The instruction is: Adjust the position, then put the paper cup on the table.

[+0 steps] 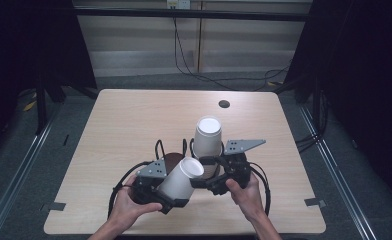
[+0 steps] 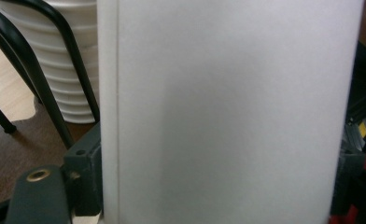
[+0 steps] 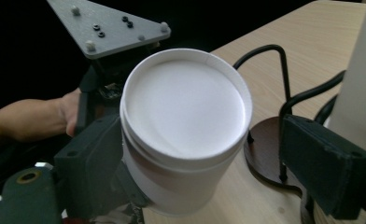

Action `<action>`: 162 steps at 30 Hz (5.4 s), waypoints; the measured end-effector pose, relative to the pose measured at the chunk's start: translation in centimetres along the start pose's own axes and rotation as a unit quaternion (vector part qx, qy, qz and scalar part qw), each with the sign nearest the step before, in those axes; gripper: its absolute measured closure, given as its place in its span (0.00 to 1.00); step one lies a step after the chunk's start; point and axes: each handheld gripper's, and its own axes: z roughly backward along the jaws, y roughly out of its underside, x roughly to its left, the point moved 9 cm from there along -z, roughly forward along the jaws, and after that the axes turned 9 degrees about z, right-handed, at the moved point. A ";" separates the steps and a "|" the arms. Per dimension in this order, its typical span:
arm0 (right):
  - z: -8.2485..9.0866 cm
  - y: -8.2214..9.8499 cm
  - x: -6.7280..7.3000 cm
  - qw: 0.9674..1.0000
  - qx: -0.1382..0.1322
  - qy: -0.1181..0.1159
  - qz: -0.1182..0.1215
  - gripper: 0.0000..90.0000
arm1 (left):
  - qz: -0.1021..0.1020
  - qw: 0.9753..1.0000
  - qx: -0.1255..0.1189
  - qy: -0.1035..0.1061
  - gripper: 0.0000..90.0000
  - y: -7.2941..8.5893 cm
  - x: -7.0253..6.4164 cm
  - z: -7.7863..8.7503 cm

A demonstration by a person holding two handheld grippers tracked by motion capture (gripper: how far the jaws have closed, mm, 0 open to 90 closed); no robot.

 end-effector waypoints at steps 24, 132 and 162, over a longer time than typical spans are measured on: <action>0.3 2.5 -0.3 0.997 0.072 -0.025 0.019 0.16 | -0.032 0.993 0.096 -0.054 0.20 1.6 1.9 1.3; -2.8 7.0 1.5 0.948 0.287 -0.113 0.073 0.27 | -0.152 0.970 0.189 -0.019 0.13 1.4 -0.7 -1.2; -0.8 6.5 -0.1 0.968 0.237 -0.071 0.047 0.27 | -0.067 0.997 0.029 -0.021 0.17 -0.7 1.3 3.8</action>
